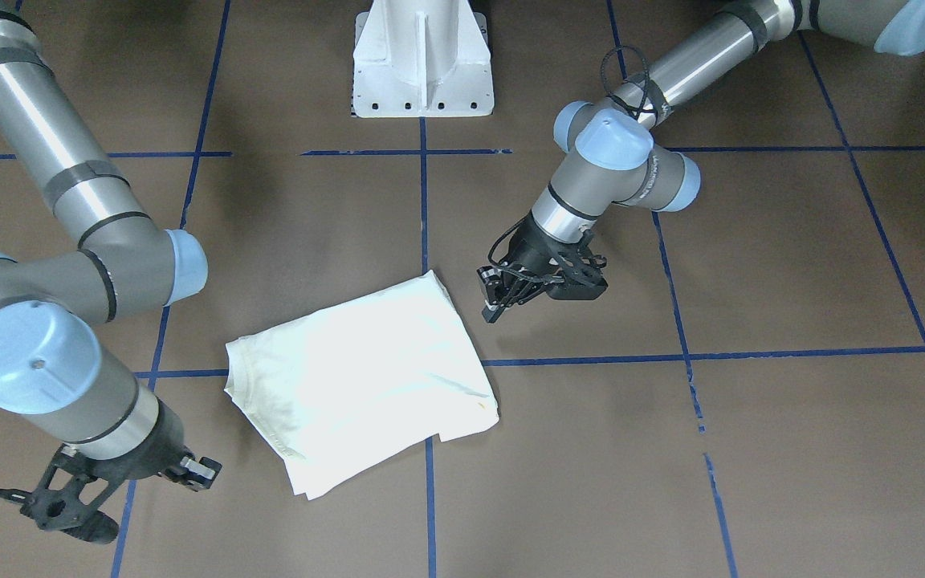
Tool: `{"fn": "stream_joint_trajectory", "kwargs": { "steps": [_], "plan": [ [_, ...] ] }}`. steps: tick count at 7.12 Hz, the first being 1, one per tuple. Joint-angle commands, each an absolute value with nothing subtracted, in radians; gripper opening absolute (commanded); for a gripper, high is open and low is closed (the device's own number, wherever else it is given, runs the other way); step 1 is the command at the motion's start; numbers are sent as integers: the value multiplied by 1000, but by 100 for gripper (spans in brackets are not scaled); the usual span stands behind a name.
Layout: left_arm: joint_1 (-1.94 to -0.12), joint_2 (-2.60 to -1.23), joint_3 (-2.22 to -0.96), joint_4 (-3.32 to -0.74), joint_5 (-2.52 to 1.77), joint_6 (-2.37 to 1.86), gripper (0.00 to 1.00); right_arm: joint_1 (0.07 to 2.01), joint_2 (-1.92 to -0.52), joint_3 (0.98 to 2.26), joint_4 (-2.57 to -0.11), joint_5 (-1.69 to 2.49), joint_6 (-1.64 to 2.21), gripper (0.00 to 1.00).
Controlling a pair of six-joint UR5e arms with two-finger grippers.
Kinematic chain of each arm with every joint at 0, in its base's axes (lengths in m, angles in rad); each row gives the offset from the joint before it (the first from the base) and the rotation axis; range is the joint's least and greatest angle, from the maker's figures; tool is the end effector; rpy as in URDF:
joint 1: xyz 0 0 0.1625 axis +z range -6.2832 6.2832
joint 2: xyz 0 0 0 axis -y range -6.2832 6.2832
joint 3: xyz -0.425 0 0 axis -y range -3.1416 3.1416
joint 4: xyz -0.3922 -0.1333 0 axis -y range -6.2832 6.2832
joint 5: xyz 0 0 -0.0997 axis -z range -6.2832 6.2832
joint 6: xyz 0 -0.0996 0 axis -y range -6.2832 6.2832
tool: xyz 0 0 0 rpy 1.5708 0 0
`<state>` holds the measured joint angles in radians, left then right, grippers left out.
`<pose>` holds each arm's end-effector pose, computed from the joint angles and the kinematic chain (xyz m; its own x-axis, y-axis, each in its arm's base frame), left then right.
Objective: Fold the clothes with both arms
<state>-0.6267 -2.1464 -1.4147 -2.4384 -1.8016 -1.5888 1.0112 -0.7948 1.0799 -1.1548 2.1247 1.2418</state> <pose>0.5107 -0.5062 0.2907 0.2196 -0.1806 -0.9587 0.3971 0.9142 -0.0813 -0.3587 -0.7251 0.3559 0.5586 0.3741 0.7403 -0.3806 0.9086 -0.1720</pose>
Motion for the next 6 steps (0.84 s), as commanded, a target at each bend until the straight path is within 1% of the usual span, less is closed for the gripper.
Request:
{"fn": "stream_joint_trajectory", "kwargs": {
  "steps": [1,2,3,4,6],
  "plan": [
    [-707,-2097,-1471,-2412,-1845,-1443,0,1099,-1001,1306,-1187,2219,1183,0],
    [-769,-2064,-1488,-2404,-1894,-1290,0,1132,-1113,1394,-1187,2242,1110,0],
    [-849,-1980,-1540,-2404,-2005,-1210,0,1181,-1206,1440,-1187,2272,1027,0],
    [-958,-1906,-1577,-2402,-2123,-1080,0,1248,-1288,1453,-1187,2311,887,0],
    [-1115,-1739,-1626,-2384,-2178,-816,0,1369,-1420,1450,-1190,2321,595,0]
  ]
}}
